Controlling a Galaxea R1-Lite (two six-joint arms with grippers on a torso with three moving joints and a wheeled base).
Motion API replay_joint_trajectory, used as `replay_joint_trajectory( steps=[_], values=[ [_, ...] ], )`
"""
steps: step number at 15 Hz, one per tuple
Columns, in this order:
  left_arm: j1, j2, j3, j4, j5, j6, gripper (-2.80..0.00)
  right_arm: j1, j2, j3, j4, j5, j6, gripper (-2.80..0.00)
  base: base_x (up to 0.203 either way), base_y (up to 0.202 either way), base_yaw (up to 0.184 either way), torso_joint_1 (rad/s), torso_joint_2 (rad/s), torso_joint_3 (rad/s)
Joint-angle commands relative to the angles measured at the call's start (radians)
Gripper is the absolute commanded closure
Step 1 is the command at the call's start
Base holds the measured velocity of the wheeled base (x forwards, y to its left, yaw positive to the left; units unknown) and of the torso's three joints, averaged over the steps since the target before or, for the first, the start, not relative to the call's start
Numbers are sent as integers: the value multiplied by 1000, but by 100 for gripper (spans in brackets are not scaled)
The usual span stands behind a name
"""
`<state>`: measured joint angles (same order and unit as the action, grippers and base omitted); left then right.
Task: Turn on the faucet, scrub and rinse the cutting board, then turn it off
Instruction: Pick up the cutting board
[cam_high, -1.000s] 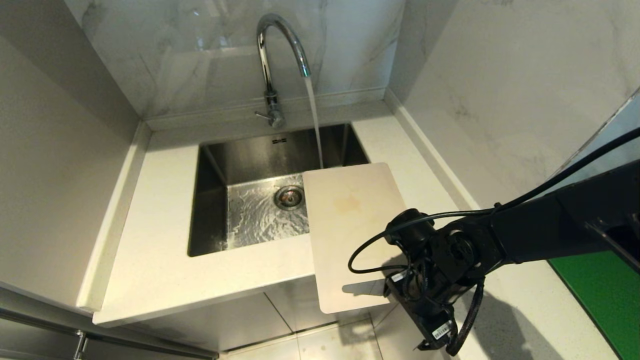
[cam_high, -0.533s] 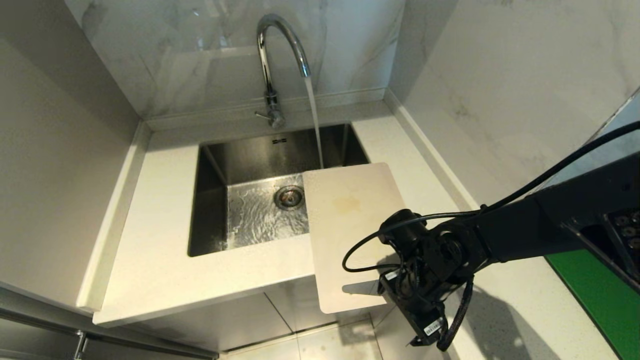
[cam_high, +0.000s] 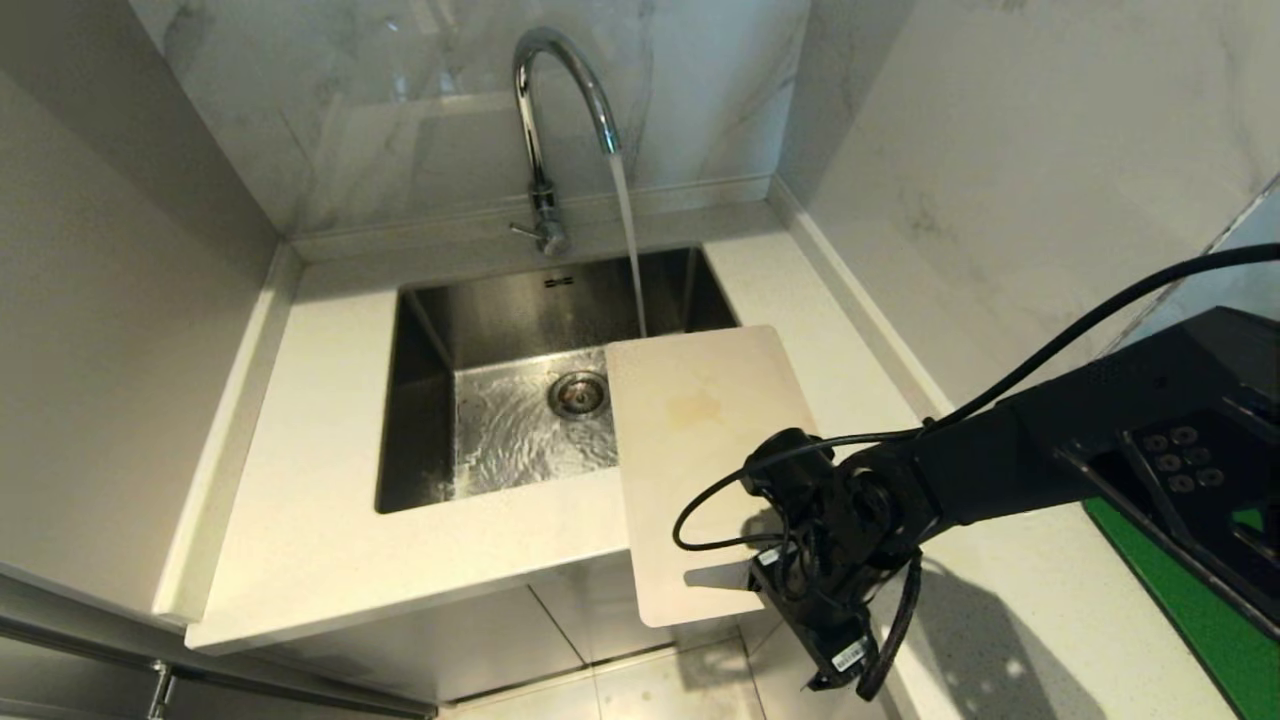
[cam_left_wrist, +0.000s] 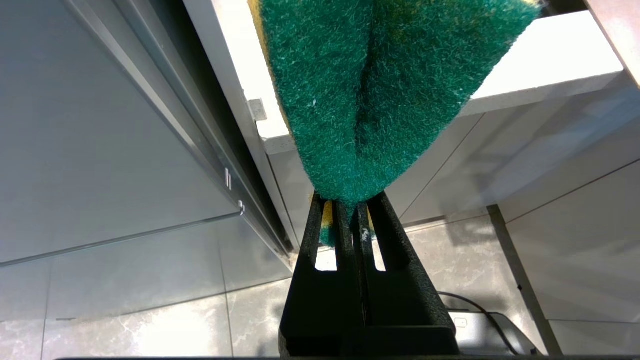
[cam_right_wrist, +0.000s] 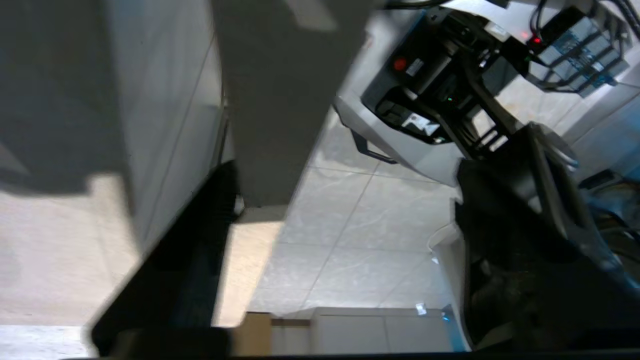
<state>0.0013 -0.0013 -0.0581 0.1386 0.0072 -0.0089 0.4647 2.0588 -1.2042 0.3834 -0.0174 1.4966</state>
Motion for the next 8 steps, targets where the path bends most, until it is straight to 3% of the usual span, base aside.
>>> replay_joint_trajectory(
  steps=[1, 8],
  values=[
    [0, 1, 0, 1, 0, 0, 0, 0, 19, -10, 3, -3, 7, 0, 0, 0, 0, 0, 0, 0],
    [0, 1, 0, 1, 0, 0, 0, 0, 38, -26, 3, 0, -9, 0, 0, 0, 0, 0, 0, 0]
  ],
)
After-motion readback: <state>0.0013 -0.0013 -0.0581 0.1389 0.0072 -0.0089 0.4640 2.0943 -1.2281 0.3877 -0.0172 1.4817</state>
